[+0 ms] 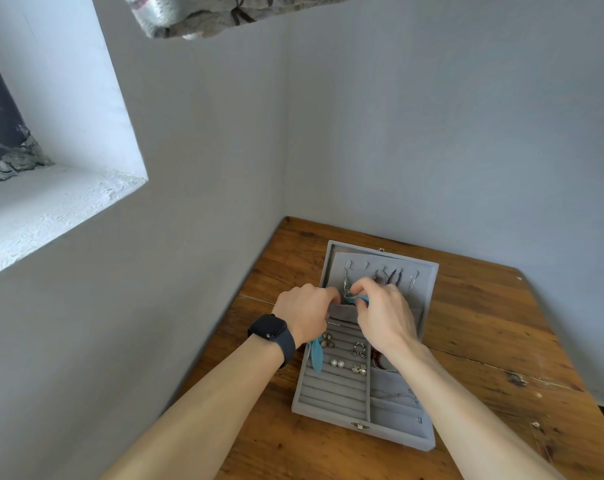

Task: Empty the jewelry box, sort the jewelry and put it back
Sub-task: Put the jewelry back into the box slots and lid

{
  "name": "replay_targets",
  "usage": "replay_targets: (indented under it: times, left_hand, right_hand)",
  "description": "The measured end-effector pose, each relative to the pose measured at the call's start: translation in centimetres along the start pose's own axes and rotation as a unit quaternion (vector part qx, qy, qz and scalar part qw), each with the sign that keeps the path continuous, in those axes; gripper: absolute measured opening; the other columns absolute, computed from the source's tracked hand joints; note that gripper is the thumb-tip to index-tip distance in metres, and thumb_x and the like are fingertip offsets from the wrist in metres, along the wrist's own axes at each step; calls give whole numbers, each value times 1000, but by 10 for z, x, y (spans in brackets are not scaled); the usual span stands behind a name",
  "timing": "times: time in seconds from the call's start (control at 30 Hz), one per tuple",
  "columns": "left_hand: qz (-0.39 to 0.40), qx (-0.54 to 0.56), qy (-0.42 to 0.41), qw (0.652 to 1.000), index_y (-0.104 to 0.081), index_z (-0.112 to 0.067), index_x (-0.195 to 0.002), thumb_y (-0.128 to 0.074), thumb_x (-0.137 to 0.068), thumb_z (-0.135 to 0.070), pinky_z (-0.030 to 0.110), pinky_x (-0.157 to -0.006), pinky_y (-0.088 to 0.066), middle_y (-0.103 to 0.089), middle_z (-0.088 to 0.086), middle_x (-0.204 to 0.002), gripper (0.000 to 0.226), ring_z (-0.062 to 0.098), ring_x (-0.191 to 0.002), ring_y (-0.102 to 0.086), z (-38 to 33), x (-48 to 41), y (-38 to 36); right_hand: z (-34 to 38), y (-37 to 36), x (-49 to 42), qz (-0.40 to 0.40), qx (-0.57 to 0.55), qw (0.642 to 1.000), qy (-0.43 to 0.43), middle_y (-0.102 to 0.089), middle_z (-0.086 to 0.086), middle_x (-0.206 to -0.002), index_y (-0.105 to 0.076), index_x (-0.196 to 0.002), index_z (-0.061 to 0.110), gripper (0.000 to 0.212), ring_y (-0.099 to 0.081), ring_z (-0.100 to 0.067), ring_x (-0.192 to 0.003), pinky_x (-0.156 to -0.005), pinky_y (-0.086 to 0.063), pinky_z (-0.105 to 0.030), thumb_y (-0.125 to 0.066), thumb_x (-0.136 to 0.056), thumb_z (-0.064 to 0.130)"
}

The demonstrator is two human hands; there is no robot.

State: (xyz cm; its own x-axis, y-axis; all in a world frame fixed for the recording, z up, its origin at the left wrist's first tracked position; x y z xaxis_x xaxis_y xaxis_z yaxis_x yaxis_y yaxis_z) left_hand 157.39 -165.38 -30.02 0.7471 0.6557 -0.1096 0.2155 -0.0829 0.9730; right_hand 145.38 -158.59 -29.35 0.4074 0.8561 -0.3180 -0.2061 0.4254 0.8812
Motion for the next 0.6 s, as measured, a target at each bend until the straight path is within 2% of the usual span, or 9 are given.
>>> replay_targets:
  times: [0.13,0.33,0.47,0.53,0.6]
  left_hand:
    - [6,-4,0,1000,-52,-28,-132,-52,-98,-15,36,-67,-54,-68,6,-108,37,27,-89,-66,1,0,-1]
    - [11,1,-4,1000,-52,-28,-133,-52,-98,-16,37,-70,-56,-67,6,-112,36,26,-92,-66,2,0,-1]
    - [13,-6,-6,1000,-52,-27,-132,-52,-98,-15,35,-64,-52,-67,7,-107,37,26,-88,-66,0,1,1]
    - [16,-6,-7,1000,-52,-28,-131,-52,-97,-14,36,-63,-53,-67,7,-105,37,26,-86,-66,0,2,2]
    - [22,-3,-8,1000,-51,-30,-133,-52,-97,-13,38,-67,-56,-67,6,-105,39,25,-87,-66,1,3,3]
  right_hand:
    - [3,-10,2,64,-43,997,7,-72,4,-112,-61,-119,28,23,-63,-22,-106,-83,-56,-37,-57,-97,23]
    - [-4,3,5,-27,52,998,-5,-66,2,-116,-66,-119,25,28,-57,-22,-106,-86,-49,-34,-58,-92,20]
    - [10,-17,6,77,81,992,54,-66,5,-122,-63,-128,25,43,-48,-21,-115,-93,-43,-37,-55,-86,18]
    - [12,-25,6,128,50,990,37,-67,5,-118,-59,-128,27,46,-46,-21,-118,-92,-41,-38,-55,-82,19]
    - [7,-26,5,129,-28,991,-18,-68,5,-115,-57,-126,29,46,-50,-21,-118,-91,-46,-38,-54,-82,19]
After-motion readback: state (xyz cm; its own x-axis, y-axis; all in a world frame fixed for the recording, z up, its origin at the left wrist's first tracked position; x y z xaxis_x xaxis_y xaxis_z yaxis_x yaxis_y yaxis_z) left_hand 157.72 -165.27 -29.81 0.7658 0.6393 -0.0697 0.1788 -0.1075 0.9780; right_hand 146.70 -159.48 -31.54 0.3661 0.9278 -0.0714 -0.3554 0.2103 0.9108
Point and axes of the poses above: each hand's wrist, its own x-axis away from the middle knuckle, its own y-axis out of the back of the hand, z = x × y, the point moved 7 cm from there along -x, towards the middle knuckle
